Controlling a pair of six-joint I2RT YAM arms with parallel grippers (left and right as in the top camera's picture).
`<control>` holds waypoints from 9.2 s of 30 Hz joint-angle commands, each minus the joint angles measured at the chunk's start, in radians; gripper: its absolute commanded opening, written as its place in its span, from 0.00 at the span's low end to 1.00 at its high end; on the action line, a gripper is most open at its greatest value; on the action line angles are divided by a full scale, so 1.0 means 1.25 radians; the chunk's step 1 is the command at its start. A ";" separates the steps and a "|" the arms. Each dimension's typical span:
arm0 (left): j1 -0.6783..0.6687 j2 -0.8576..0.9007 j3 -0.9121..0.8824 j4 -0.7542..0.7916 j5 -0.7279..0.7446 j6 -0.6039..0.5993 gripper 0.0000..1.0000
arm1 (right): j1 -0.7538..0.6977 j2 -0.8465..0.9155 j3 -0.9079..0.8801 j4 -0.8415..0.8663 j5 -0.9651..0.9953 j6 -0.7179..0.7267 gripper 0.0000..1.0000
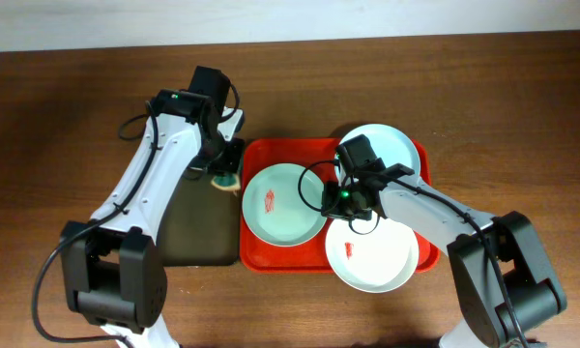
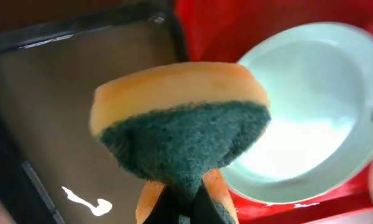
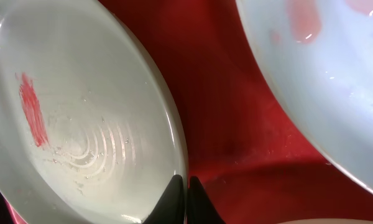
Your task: Clean dirty plates on tray and stack at the side
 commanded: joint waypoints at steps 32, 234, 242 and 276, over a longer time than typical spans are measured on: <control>-0.117 0.161 0.002 0.045 0.028 -0.094 0.00 | 0.007 0.002 0.012 -0.004 0.010 -0.010 0.04; -0.134 0.073 -0.309 0.351 0.182 -0.166 0.00 | 0.007 0.002 0.012 -0.007 0.009 -0.010 0.04; -0.134 0.072 -0.134 0.201 0.261 -0.102 0.00 | 0.007 0.002 0.012 -0.007 0.009 -0.010 0.04; -0.027 -0.181 -0.067 -0.030 -0.048 -0.119 0.00 | 0.007 0.002 0.012 -0.004 0.009 -0.010 0.04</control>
